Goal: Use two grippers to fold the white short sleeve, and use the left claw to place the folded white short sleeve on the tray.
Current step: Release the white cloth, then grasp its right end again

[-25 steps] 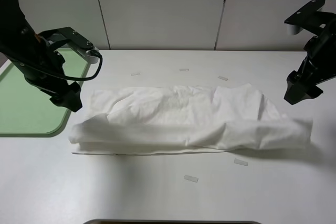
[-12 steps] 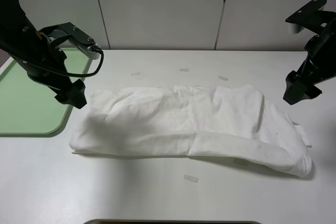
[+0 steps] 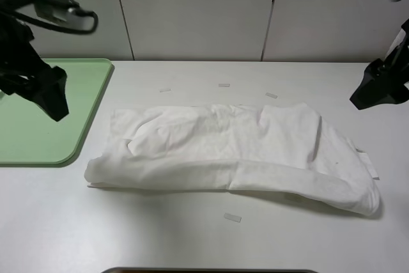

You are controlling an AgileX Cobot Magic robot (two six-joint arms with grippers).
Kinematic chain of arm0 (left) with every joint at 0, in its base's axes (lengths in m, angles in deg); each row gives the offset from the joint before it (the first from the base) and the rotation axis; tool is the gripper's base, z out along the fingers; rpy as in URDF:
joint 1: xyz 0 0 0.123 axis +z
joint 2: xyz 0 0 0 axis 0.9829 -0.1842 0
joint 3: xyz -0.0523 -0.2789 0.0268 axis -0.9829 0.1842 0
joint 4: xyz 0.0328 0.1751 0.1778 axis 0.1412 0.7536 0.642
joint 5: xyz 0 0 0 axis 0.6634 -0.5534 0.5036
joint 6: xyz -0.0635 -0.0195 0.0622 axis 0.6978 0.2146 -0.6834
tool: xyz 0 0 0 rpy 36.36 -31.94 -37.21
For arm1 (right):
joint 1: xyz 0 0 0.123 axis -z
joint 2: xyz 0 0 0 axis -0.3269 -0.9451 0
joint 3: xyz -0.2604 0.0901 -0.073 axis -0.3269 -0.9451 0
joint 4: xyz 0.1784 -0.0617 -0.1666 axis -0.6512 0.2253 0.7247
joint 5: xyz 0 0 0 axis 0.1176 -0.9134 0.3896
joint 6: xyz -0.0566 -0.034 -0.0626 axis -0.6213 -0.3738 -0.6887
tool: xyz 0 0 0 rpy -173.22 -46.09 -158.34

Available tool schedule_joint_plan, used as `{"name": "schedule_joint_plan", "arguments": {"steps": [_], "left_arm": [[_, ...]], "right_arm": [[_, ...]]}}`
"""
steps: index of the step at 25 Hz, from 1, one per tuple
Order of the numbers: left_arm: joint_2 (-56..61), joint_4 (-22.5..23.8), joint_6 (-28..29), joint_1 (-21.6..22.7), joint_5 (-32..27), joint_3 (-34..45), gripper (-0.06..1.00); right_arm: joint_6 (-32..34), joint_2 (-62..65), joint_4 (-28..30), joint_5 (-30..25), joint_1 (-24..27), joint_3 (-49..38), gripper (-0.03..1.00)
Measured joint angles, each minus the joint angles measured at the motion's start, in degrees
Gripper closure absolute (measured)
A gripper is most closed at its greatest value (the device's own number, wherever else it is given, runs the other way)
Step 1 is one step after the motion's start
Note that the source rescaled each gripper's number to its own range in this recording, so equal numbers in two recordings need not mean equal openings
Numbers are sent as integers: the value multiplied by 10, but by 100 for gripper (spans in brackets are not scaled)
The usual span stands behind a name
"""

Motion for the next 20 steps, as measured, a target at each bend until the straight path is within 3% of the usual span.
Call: {"name": "schedule_joint_plan", "arguments": {"steps": [11,20], "left_arm": [[276,18,69,0,-7,28,-5],[566,72,131,0,-7,162,-5]], "right_arm": [[14,18,-41,-26,0,0,-3],[15,18,-47,-26,0,0,-3]]}}
